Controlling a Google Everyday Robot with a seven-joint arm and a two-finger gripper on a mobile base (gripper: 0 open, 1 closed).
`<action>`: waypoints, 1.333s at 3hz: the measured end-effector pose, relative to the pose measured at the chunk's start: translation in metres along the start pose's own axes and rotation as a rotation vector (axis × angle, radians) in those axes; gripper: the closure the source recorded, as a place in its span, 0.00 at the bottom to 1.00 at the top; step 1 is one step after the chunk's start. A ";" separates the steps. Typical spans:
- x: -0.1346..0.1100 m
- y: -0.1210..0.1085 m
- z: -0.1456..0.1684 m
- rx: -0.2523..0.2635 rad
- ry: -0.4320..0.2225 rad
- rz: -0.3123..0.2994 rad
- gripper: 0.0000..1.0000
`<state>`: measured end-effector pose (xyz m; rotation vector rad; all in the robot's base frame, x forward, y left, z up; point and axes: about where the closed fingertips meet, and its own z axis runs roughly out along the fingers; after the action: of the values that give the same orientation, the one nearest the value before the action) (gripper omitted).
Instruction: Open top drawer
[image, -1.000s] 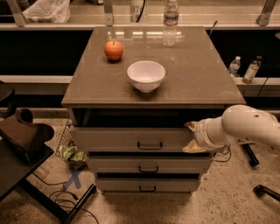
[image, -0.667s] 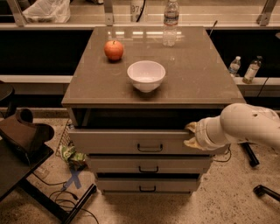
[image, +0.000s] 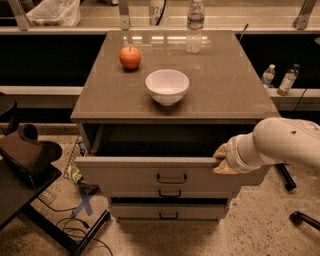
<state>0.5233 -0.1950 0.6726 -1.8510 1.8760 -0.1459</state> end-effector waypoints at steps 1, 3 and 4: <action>0.006 0.011 -0.017 -0.015 0.043 0.009 1.00; 0.021 0.038 -0.023 -0.067 0.040 0.035 1.00; 0.021 0.038 -0.023 -0.067 0.040 0.035 1.00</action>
Offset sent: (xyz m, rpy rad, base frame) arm -0.0167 -0.0098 0.0087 -0.0354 0.0197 -0.0218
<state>0.4801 -0.2183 0.6711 -1.8712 1.9615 -0.1096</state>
